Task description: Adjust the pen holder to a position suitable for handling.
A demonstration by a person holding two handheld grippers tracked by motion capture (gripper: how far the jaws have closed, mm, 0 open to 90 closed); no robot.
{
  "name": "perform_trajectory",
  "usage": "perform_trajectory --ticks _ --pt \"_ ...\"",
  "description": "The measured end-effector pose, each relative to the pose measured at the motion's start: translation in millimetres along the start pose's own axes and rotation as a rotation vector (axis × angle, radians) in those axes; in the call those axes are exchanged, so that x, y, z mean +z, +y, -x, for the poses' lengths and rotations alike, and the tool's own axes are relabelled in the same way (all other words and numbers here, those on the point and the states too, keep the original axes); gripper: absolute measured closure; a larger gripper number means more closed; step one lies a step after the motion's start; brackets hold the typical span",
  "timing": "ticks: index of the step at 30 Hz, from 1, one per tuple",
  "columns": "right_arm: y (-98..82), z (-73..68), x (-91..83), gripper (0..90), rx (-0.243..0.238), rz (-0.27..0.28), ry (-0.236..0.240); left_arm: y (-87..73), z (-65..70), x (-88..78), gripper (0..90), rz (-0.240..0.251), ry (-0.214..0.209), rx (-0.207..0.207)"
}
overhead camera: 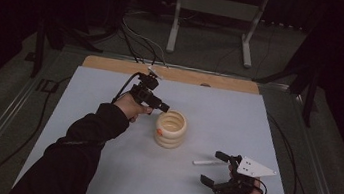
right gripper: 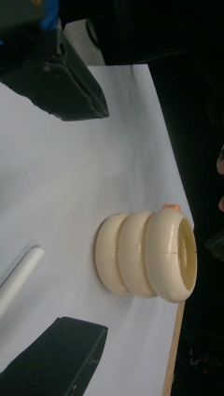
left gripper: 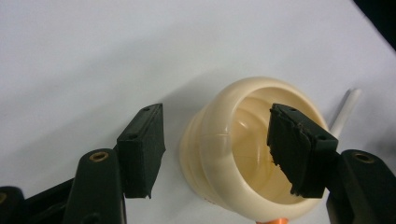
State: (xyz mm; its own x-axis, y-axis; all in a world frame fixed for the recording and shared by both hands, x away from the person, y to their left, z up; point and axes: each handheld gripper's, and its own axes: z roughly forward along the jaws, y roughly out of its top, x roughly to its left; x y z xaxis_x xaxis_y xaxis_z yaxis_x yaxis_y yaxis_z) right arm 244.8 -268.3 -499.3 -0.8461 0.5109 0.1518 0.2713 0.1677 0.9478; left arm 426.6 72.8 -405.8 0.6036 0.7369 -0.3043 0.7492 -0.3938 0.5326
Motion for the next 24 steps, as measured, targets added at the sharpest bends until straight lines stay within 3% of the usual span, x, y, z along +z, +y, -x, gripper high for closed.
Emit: perform_trajectory --ticks 6,9,12,16,20,22,24 --pt "-0.1 0.0 0.3 0.0 0.001 -0.002 -0.001 -3.3 -7.9 -19.5 16.6 0.053 -0.021 -0.015" --pt "-0.2 -0.4 0.6 0.0 -0.003 -0.003 0.0 -7.1 -12.8 -27.5 9.7 0.076 -0.009 -0.015" --pt "-0.1 -0.4 0.7 0.0 0.002 -0.002 0.001 -14.3 -15.6 -32.4 1.0 0.078 0.012 0.032" --pt "-0.3 -0.3 0.9 0.0 0.001 -0.002 0.001 -22.1 -18.4 -37.7 0.0 0.099 0.005 0.022" --pt "-0.1 -0.6 1.1 0.0 0.002 -0.002 0.0 -37.0 -24.4 -45.3 0.0 0.116 0.025 0.032" --pt "-0.2 -0.3 1.0 0.0 0.005 0.0 0.0 -43.4 -27.8 -48.4 0.0 0.123 0.006 0.01" --pt "-0.1 -0.3 1.0 0.0 0.006 0.001 -0.001 -49.6 -28.7 -51.7 0.0 0.128 0.03 0.022"
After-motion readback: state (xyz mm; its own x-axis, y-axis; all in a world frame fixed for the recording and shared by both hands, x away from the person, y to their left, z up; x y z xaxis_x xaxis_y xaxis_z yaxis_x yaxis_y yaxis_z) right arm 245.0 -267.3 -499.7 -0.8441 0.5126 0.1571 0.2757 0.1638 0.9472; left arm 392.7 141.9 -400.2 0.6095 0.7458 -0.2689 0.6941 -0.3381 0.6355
